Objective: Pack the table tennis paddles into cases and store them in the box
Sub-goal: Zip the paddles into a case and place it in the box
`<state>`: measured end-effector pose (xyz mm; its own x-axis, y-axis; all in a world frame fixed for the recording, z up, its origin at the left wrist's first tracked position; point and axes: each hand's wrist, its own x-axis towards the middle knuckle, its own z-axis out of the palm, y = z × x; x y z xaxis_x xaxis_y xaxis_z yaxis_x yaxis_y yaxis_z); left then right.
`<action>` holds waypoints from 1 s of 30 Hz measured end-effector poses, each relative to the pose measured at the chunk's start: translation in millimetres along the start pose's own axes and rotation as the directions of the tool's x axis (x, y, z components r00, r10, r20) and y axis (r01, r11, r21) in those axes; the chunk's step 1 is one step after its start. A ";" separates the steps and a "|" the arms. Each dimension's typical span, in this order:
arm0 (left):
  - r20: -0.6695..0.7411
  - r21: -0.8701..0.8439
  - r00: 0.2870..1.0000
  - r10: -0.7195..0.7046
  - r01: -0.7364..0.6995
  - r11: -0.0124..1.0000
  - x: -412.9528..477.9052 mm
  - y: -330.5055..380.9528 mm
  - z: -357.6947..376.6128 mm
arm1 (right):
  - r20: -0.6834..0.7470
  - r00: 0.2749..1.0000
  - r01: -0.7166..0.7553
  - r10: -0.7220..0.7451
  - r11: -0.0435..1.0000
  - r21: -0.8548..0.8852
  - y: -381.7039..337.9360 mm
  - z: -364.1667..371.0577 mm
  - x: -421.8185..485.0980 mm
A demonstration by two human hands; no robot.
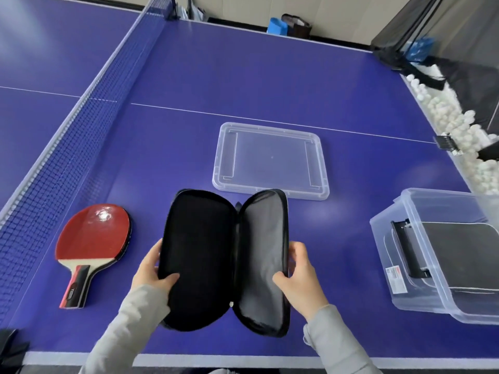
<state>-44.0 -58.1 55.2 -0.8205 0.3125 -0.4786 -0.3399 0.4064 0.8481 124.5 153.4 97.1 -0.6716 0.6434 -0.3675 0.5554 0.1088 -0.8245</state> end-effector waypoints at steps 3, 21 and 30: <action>-0.071 0.012 0.995 -0.068 0.069 0.998 19.4 -26.1 -24.5 | 0.033 0.996 -0.085 0.085 0.996 0.010 18.0 -13.5 10.4; -0.171 0.505 0.984 0.042 0.051 0.862 35.4 -88.3 -16.2 | -0.167 0.925 -0.375 0.340 0.883 -0.281 119.8 7.0 45.3; -0.179 0.802 0.969 0.171 0.043 0.595 23.7 -99.4 -22.0 | -0.059 0.994 -0.108 0.094 0.689 -0.716 135.5 10.8 27.8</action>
<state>-39.8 -110.0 -35.5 -0.9353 0.2186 -0.2783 0.1308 0.9443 0.3018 175.8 177.8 -29.5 -0.5861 0.6945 -0.4173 0.8067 0.5484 -0.2202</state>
